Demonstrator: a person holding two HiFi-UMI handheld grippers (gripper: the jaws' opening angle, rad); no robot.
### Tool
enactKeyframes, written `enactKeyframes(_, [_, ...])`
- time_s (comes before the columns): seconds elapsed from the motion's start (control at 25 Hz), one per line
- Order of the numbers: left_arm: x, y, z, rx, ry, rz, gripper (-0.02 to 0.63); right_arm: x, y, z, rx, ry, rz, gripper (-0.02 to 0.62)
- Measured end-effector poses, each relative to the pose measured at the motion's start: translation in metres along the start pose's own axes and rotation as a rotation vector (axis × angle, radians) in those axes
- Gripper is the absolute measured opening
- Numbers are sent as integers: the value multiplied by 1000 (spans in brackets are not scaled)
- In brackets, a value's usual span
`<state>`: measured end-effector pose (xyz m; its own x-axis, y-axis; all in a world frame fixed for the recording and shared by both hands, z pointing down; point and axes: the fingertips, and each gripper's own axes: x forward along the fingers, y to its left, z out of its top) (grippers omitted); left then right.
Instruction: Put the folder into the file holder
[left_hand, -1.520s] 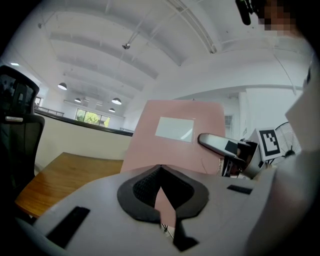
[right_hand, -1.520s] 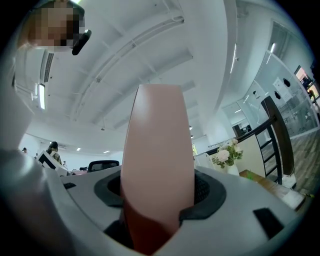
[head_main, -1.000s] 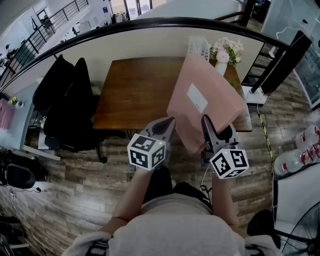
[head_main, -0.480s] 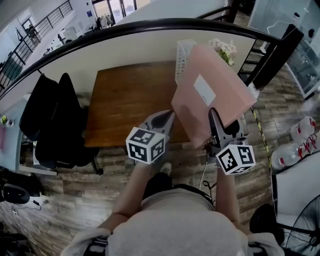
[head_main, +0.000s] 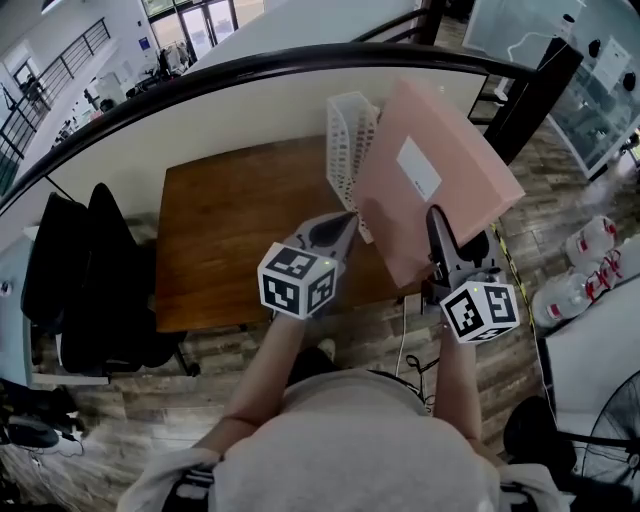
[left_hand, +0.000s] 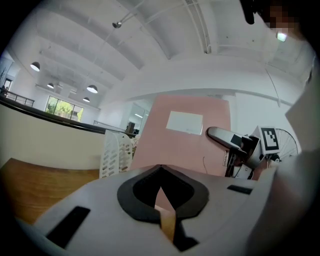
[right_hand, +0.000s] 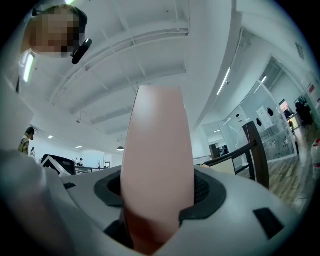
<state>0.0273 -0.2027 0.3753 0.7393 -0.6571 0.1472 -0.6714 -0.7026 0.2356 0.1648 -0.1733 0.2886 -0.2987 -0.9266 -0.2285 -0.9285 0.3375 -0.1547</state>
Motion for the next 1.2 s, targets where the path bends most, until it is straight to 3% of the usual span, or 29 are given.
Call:
enactKeyframes(0.32, [34,12,8,4,13,-81,12,18,-20,-8,-22,12,-75,290])
enactKeyframes(0.68, [49,37,1,-1,49,-113,12,33,-28,-18,-30,11,-124,290])
enactKeyframes(1.2, [55,48,-20,-37,84,-87,12,41,-26,-30,-47,21,-89,290])
